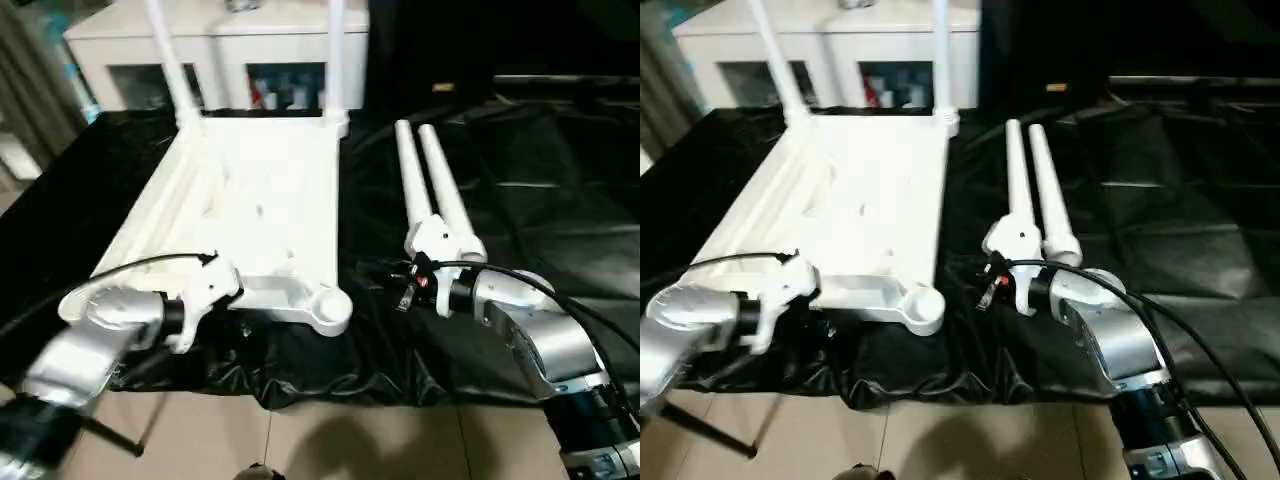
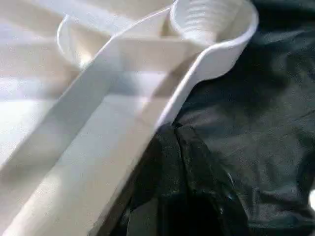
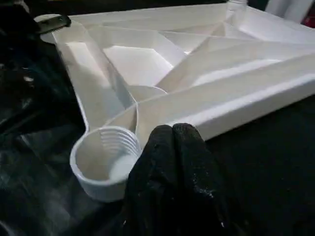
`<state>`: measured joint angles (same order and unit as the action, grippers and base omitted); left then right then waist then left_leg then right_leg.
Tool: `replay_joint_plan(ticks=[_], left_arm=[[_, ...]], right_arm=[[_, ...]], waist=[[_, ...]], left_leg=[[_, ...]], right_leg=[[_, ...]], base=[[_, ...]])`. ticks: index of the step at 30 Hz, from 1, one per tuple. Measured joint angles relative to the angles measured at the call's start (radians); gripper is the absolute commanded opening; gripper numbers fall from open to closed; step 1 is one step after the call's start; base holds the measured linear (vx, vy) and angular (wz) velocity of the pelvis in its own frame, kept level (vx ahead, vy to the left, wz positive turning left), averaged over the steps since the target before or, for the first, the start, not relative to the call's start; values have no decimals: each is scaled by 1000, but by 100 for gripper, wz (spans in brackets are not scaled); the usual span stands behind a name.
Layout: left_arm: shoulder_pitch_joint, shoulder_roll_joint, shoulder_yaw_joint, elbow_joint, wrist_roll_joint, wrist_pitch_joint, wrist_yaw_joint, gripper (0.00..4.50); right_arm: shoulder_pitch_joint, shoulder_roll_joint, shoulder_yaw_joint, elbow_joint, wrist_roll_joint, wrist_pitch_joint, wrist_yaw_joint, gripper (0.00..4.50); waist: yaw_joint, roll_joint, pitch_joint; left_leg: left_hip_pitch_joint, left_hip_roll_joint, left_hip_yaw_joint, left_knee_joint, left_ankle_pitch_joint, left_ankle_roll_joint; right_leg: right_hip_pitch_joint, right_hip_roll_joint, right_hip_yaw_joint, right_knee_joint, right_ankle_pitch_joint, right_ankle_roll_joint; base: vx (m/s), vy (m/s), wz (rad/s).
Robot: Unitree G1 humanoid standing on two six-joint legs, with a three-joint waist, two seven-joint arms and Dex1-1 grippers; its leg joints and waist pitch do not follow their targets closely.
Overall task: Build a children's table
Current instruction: Rotate table base
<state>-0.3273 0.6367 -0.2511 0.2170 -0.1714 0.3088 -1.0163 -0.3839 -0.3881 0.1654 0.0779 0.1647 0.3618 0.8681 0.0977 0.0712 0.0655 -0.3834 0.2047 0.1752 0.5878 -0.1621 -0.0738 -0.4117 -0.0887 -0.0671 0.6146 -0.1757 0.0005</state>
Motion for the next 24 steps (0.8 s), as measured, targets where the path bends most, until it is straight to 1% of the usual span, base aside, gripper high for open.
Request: replay_joint_plan(ticks=[3,7,10,13,16,20,24], left_arm=[[-2,8,-7,39,5,-16,-15,0],[-10,25,-17,127,32,-86,-100,0],[-24,42,-21,156,39,-119,-131,0],[-31,59,-19,194,38,-152,-137,0],[-31,67,5,237,38,-185,-138,0],[-33,73,21,272,38,-207,-155,0],[-35,98,24,295,42,-213,-158,0]], right_arm=[[0,-6,0,-2,0,6,-4,3],[4,-10,0,-28,0,18,-8,3],[11,-14,0,-30,0,19,-9,3],[13,-16,0,-30,0,19,-13,3],[24,-17,0,-30,0,18,-19,3],[31,-17,0,-32,0,18,-19,3],[30,-17,0,-32,0,18,-19,3]], waist=[[-5,0,0],[-6,1,-1],[-6,2,-1],[-5,2,-2],[-5,3,-2],[-8,3,-2],[-7,3,-2]], left_leg=[[0,0,0,0,0,0],[0,0,0,0,0,0],[-1,0,0,0,0,0],[-1,0,0,0,0,0],[-1,0,0,0,0,0],[0,0,0,0,0,0],[0,0,0,0,0,0]], right_leg=[[0,0,0,0,0,0],[0,0,0,0,0,-1],[0,0,0,0,1,-2],[0,0,0,0,4,-7],[0,0,0,0,4,-6],[0,0,0,0,4,-6],[0,0,0,2,4,-6]], base=[[0,0,0],[0,0,0],[0,0,0],[0,0,0],[0,0,0],[0,0,0],[0,0,0]])
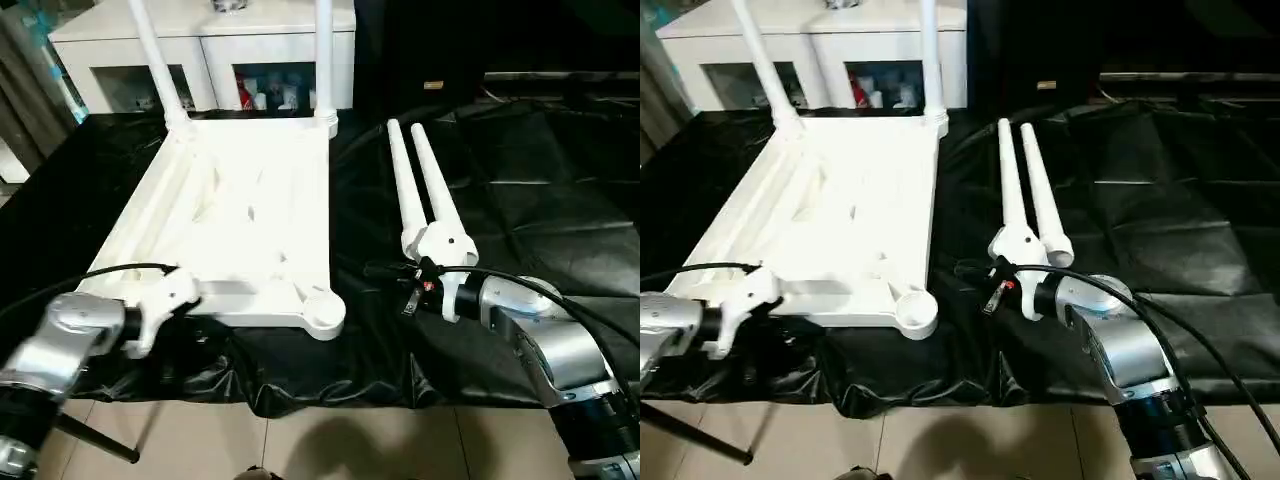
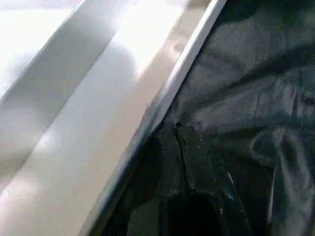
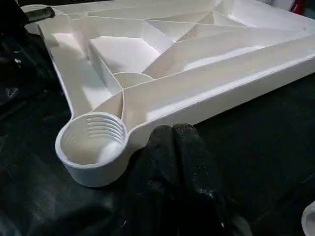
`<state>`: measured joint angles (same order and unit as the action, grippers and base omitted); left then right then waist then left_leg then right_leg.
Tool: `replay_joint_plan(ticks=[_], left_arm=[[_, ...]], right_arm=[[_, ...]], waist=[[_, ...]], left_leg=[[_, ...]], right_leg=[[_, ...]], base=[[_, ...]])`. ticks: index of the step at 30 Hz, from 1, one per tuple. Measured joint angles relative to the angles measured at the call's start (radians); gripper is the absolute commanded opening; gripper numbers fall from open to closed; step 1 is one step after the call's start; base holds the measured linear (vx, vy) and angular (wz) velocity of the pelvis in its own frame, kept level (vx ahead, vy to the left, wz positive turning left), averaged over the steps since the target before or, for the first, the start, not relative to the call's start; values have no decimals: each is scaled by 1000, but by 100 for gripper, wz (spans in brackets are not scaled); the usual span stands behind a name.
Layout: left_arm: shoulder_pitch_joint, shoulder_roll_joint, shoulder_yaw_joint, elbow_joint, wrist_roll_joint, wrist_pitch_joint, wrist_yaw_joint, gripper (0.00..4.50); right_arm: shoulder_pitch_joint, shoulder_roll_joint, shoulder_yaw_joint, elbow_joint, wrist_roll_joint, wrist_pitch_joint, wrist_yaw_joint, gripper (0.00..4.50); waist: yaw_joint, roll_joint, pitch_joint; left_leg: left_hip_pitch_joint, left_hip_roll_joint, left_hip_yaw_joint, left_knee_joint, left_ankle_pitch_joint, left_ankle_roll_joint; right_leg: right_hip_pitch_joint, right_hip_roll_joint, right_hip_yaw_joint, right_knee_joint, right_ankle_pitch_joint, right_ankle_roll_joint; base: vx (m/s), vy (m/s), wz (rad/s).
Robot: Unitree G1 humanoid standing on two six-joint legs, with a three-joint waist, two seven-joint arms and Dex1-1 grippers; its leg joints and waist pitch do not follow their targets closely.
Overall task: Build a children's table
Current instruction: Rotate table base
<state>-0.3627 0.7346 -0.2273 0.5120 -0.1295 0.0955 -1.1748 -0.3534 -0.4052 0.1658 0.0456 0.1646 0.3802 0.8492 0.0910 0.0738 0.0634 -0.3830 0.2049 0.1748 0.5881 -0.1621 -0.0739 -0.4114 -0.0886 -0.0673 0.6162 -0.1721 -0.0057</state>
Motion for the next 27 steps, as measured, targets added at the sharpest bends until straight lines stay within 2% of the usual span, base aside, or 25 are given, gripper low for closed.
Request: replay_joint_plan(ticks=[8,12,15,18,23,25,27], left_arm=[[-8,-53,0,1,14,-21,6,0],[-47,-83,-15,59,65,-88,73,0],[-60,-117,-9,84,69,-93,154,0],[-59,-191,47,75,45,-67,241,0],[-37,-262,120,-114,-62,-28,275,0],[14,-263,109,-206,-92,-8,240,0],[44,-262,91,-235,-94,3,221,0]], right_arm=[[0,6,0,0,0,-2,-2,3],[0,10,1,0,0,-2,-8,3],[0,11,0,0,0,-2,-15,3],[3,22,-4,0,3,-2,-25,3],[23,45,-2,-3,21,-2,-35,3],[40,43,-3,-5,25,-2,-35,3],[45,41,-3,-5,25,-2,-35,3]], waist=[[12,0,0],[20,4,-2],[26,5,-3],[28,7,-2],[24,8,-3],[19,11,-7],[12,12,-8]], left_leg=[[0,0,0,2,0,0],[1,0,-1,2,0,0],[0,0,-1,2,0,0],[-1,0,-2,3,0,0],[0,0,-2,4,0,0],[1,-1,-2,4,0,0],[0,-1,-2,4,0,0]], right_leg=[[2,0,0,0,0,0],[4,0,0,0,-1,2],[4,0,0,1,-2,4],[5,-1,-1,1,-2,4],[7,-1,-1,-1,-2,4],[8,-2,-1,-1,-2,4],[6,-1,-1,-1,-2,4]], base=[[0,0,0],[0,0,0],[0,0,0],[0,0,0],[0,0,0],[0,0,0],[0,0,0]])
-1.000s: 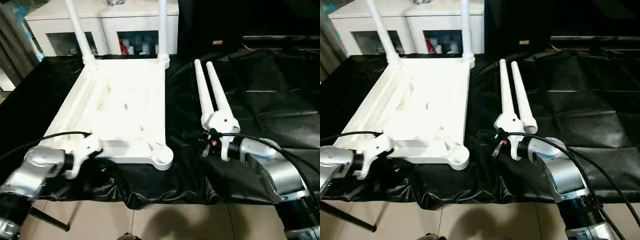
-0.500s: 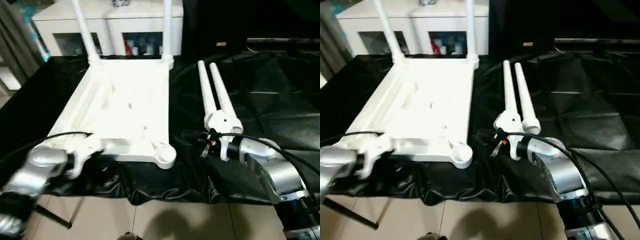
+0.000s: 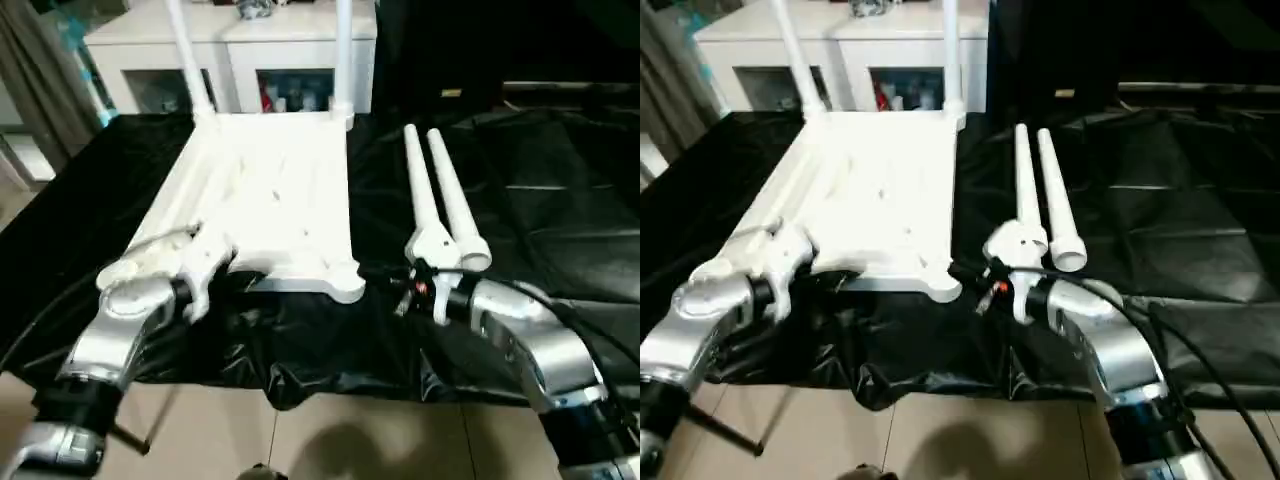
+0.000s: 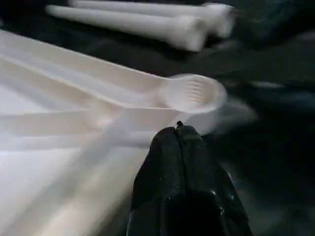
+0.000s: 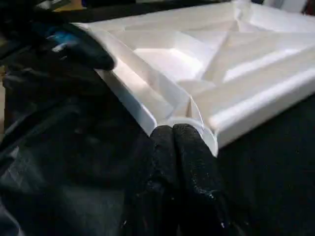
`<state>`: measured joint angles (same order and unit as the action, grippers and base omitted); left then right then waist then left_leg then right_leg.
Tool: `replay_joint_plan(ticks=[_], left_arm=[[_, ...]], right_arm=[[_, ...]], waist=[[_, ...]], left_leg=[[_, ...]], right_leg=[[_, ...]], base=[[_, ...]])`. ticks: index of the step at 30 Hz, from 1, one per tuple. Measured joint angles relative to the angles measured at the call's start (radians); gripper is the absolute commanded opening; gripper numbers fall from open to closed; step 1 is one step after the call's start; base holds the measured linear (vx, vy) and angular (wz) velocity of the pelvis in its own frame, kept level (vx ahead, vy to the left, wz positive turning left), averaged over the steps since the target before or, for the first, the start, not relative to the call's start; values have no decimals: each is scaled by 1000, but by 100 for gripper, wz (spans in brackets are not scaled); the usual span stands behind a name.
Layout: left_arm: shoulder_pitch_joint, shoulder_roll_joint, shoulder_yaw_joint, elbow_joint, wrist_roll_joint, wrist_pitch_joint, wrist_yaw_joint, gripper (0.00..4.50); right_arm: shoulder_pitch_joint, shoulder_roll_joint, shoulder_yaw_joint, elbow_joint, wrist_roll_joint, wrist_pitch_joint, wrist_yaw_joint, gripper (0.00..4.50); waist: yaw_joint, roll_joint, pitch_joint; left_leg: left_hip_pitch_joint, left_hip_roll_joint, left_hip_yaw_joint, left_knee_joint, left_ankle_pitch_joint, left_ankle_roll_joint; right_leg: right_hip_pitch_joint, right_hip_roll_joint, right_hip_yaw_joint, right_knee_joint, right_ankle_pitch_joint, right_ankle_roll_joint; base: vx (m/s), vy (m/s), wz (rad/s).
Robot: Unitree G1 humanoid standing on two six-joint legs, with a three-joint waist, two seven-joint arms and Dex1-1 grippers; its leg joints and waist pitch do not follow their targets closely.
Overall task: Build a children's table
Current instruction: Rotate table base
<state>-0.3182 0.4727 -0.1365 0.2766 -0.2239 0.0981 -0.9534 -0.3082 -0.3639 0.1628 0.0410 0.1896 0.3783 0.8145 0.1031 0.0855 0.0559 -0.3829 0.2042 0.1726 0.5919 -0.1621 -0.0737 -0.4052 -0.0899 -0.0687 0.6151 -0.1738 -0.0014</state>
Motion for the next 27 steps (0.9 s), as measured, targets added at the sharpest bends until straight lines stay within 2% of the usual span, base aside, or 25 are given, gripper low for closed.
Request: replay_joint_plan(ticks=[2,6,8,11,13,16,20,27], left_arm=[[10,-5,-7,2,5,2,23,0],[-5,-63,58,-9,18,-22,163,0],[-3,-135,124,-76,4,-14,279,0],[14,-235,185,-217,-19,5,441,0],[34,-286,201,-276,-19,5,536,0],[94,-352,216,-324,-11,4,649,0],[152,-361,214,-332,46,6,693,0],[157,-362,209,-350,64,25,718,0]], right_arm=[[0,0,-1,0,0,0,-2,3],[-5,25,-24,1,6,0,-35,3],[-6,83,-84,5,22,0,-116,3],[-4,168,-160,-6,54,1,-244,3],[7,195,-178,-26,50,1,-316,3],[67,215,-171,-61,-18,-58,-421,3],[107,223,-156,-60,-104,-111,-492,3],[106,227,-130,-56,-121,-103,-509,3]], waist=[[-1,0,0],[-2,0,0],[-2,0,0],[-5,0,-1],[-9,-1,-1],[-12,-5,-4],[-16,-6,-5],[-14,-11,-7]], left_leg=[[0,1,-1,0,0,0],[-1,1,-1,0,0,0],[-2,1,-1,0,0,0],[-2,1,0,1,0,0],[-3,1,0,2,0,0],[-3,1,-1,0,0,0],[-4,1,-1,-1,0,0],[-4,0,-1,-1,0,0]], right_leg=[[0,1,-1,1,0,0],[0,2,-1,1,0,1],[0,1,-1,0,0,1],[0,1,-1,-2,0,0],[0,1,-1,-2,-1,2],[0,1,-1,-2,-5,9],[-1,2,0,-4,-7,12],[-1,2,1,-5,-7,12]], base=[[0,0,0],[0,0,0],[0,0,0],[0,0,0],[0,0,0],[0,0,0],[0,0,0],[0,0,0]])
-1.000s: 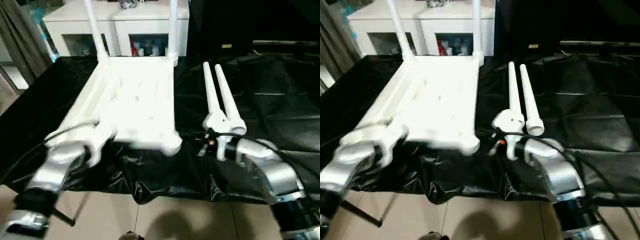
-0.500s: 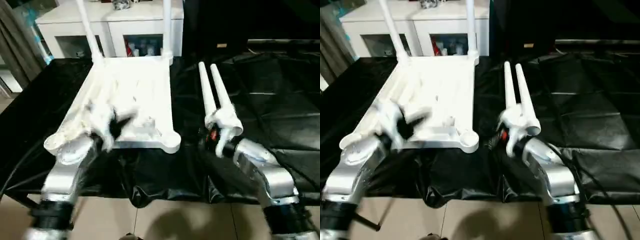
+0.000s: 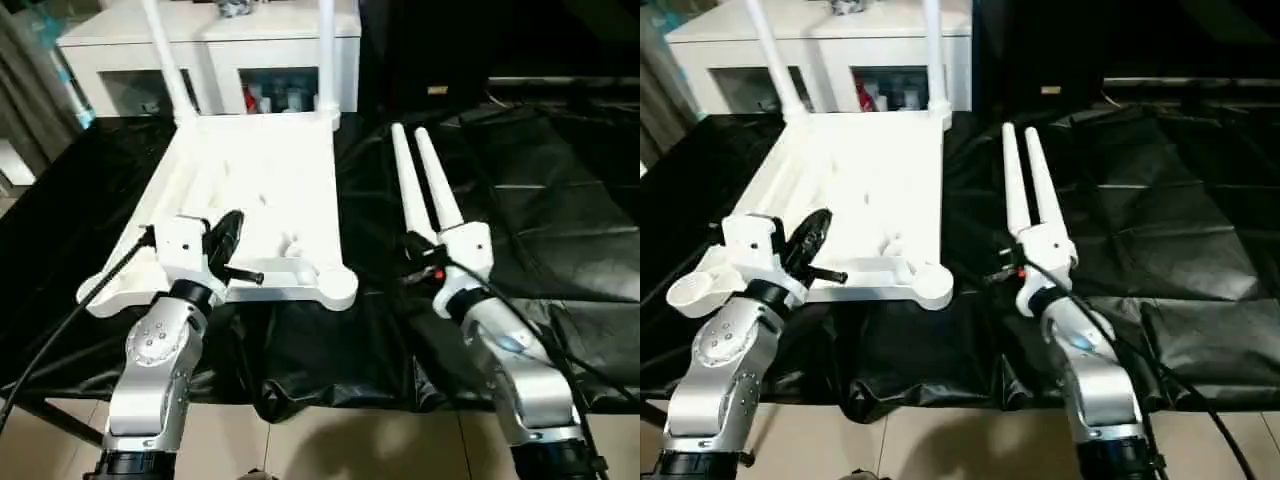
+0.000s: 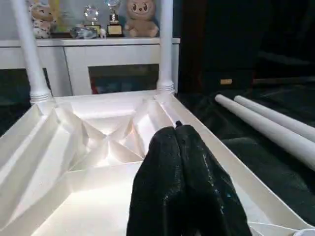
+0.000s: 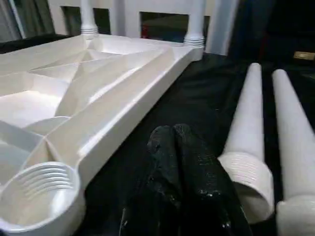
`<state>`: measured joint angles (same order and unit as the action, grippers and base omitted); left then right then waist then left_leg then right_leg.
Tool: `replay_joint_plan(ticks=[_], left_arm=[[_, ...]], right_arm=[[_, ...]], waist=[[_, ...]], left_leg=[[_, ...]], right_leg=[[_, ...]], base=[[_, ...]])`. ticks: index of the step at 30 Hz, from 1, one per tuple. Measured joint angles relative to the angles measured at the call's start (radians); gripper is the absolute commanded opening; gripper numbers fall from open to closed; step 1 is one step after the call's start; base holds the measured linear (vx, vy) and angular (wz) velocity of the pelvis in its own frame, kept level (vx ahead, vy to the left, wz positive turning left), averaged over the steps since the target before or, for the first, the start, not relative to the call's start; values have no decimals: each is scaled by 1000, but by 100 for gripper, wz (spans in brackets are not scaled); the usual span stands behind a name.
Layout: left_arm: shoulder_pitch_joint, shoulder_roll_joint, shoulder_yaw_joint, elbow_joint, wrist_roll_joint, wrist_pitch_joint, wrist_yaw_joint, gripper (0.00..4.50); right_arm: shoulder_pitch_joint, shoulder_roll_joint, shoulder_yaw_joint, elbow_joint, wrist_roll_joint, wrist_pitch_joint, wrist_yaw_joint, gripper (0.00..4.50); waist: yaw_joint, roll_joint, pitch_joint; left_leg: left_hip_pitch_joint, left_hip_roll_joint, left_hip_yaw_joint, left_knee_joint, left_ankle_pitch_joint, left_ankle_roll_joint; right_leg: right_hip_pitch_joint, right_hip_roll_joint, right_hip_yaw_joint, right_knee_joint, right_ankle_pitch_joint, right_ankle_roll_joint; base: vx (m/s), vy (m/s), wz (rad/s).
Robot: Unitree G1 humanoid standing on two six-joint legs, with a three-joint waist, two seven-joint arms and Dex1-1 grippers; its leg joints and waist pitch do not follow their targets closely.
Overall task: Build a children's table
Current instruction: Rotate table base
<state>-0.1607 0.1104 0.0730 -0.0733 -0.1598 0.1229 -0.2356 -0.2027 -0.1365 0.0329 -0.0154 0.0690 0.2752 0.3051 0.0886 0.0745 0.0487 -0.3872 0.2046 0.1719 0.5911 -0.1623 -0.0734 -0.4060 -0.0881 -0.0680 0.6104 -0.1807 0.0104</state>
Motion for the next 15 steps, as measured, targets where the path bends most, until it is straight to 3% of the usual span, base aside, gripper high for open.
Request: replay_joint_plan(ticks=[15], left_arm=[[0,0,0,0,0,0,0,0]], right_arm=[[0,0,0,0,0,0,-1,3]], waist=[[-1,-3,-2]], left_leg=[[0,0,0,0,0,0]], right_leg=[[0,0,0,0,0,0]], base=[[0,0,0]])
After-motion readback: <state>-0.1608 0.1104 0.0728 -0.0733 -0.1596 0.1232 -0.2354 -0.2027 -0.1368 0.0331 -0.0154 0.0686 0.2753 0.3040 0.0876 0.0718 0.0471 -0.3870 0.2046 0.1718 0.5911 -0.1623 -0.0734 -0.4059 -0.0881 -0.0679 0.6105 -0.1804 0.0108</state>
